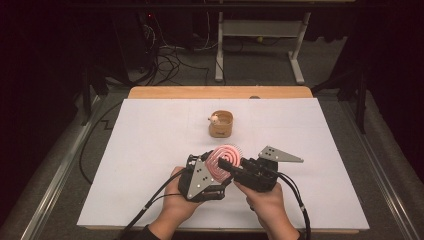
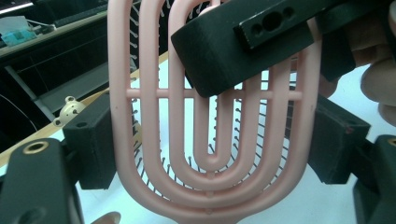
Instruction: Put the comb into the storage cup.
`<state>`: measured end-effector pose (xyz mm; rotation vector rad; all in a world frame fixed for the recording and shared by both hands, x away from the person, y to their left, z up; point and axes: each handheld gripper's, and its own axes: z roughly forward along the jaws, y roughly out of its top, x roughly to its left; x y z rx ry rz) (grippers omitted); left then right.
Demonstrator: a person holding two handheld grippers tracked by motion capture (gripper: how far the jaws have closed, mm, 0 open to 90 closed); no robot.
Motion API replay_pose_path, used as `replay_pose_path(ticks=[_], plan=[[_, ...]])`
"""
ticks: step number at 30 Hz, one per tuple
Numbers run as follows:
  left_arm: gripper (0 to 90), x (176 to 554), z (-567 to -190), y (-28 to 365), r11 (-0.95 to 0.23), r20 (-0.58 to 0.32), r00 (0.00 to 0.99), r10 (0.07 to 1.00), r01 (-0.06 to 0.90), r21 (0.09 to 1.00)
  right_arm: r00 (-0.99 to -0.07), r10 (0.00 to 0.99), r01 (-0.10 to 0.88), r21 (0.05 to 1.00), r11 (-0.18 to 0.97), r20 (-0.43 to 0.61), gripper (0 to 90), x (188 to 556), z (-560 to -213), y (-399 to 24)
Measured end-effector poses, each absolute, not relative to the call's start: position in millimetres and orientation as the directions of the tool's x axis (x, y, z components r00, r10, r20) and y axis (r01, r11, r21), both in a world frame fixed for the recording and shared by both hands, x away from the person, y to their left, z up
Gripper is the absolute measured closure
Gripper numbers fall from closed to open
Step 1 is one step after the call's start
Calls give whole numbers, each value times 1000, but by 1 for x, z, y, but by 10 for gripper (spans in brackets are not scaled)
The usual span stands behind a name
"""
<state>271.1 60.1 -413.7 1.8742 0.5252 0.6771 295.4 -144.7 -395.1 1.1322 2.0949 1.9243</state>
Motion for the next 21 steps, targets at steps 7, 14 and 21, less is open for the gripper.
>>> replay_pose_path(ticks=[7, 14, 21], plan=[[178, 269, -414, 59, -377, 238, 729, 642, 30, 926, -720, 564, 446, 892, -68, 403, 641, 294, -393, -143], [178, 269, -413, 60, -362, 229, 732, 641, 25, 932, -729, 574, 415, 908, -63, 373, 645, 291, -388, -142], [177, 268, -411, 60, -349, 232, 725, 648, 13, 937, -736, 580, 388, 920, -60, 348, 648, 289, -385, -142]])
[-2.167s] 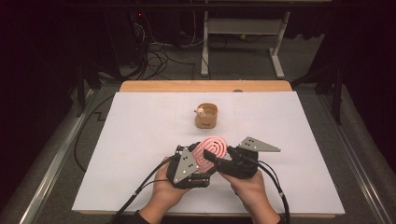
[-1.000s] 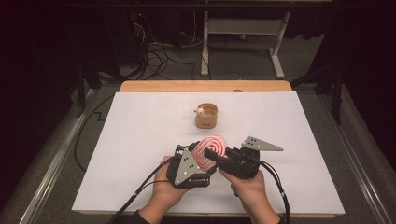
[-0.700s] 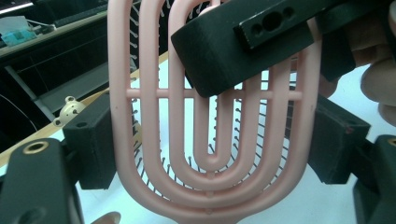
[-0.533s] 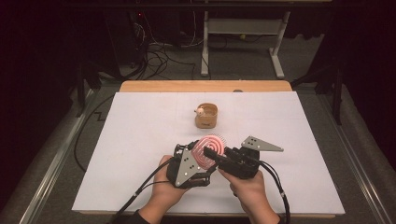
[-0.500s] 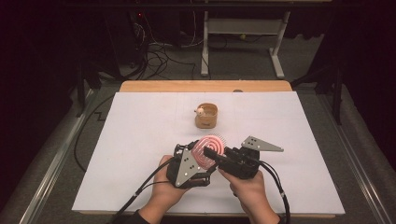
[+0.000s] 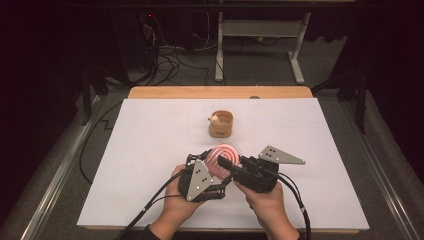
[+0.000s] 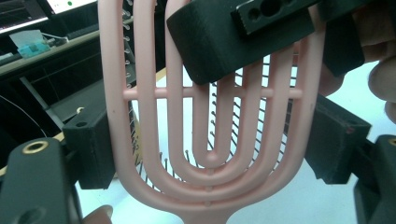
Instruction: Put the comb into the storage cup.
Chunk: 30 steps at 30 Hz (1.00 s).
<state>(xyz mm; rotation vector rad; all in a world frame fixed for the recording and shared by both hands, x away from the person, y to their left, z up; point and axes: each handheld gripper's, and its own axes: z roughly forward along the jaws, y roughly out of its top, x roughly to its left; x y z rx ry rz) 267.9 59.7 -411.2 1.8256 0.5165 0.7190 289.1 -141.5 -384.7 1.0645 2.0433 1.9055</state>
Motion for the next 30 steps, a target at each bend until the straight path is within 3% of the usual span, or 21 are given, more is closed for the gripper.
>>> replay_pose_path(ticks=[30], plan=[[168, 272, -411, 66, -287, 154, 765, 625, 42, 957, -754, 581, 341, 939, -51, 306, 662, 293, -377, -139]])
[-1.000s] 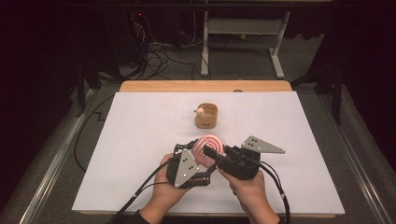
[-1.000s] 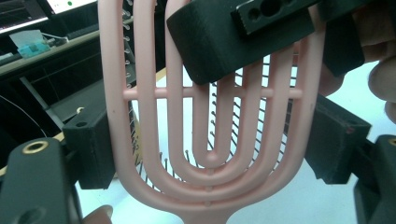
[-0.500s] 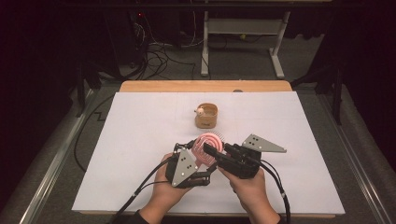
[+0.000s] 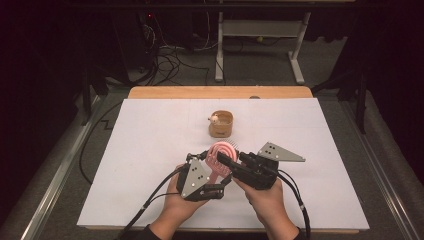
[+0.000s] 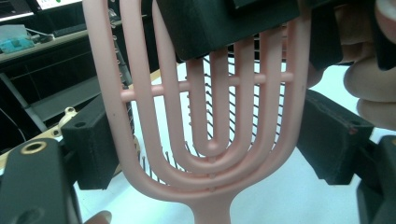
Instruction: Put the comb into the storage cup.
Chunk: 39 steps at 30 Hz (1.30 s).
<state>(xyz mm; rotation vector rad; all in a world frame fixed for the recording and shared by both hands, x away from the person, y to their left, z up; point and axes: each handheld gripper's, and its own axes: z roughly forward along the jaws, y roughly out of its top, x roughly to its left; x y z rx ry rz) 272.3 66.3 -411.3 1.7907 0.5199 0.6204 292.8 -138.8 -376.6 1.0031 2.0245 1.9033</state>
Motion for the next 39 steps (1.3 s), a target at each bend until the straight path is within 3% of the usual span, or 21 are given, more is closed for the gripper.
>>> replay_pose_path(ticks=[16, 18, 26, 31, 39], plan=[[167, 273, -410, 71, -249, 113, 781, 614, 55, 967, -764, 580, 320, 947, -40, 283, 664, 293, -373, -137], [98, 274, -409, 72, -243, 107, 781, 616, 60, 968, -762, 585, 318, 947, -35, 278, 664, 293, -373, -137], [89, 274, -408, 74, -234, 99, 780, 617, 62, 970, -756, 592, 319, 947, -38, 279, 666, 294, -374, -138], [21, 276, -407, 76, -236, 83, 780, 621, 85, 968, -755, 593, 316, 948, -45, 280, 668, 295, -372, -141], [0, 279, -409, 86, -227, 51, 785, 618, 117, 967, -753, 601, 299, 953, -50, 268, 669, 296, -366, -143]])
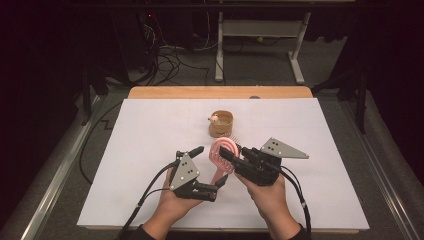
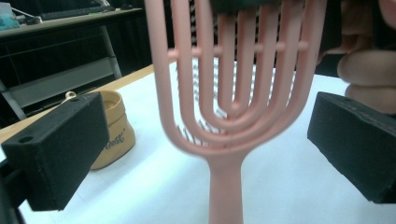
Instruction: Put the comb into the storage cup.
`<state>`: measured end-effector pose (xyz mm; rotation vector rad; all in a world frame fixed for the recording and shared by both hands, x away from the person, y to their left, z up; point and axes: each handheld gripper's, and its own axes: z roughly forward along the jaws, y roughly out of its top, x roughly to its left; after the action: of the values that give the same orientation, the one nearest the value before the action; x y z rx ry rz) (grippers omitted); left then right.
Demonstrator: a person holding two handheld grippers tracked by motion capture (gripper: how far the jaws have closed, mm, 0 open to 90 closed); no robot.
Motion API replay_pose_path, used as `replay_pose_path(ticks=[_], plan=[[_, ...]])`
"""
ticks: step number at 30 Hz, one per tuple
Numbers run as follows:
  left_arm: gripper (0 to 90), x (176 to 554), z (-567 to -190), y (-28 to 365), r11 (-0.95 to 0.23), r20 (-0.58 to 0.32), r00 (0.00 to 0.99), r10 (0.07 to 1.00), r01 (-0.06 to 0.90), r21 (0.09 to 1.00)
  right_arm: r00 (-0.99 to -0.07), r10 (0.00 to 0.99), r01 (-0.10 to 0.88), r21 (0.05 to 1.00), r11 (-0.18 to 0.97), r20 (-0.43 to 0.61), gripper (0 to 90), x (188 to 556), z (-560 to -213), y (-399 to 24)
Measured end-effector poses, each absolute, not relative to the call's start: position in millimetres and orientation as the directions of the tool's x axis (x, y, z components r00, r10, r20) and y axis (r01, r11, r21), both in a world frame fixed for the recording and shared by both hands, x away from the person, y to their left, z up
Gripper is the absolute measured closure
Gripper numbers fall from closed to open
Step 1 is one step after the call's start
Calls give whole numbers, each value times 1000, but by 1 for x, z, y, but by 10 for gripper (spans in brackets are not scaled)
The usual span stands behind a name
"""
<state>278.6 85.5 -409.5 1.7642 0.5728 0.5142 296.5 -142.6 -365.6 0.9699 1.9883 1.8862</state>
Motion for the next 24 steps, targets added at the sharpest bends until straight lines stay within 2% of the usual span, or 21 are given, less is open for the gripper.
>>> replay_pose_path(ticks=[5, 16, 24], plan=[[0, 282, -410, 95, -200, 20, 784, 621, 134, 971, -746, 612, 286, 956, -60, 262, 669, 298, -360, -146], [0, 290, -417, 127, -178, 21, 728, 685, 139, 974, -743, 627, 259, 964, -54, 235, 669, 300, -354, -155], [0, 291, -428, 150, -186, 0, 708, 706, 185, 965, -730, 649, 246, 968, -44, 215, 669, 302, -353, -160]])
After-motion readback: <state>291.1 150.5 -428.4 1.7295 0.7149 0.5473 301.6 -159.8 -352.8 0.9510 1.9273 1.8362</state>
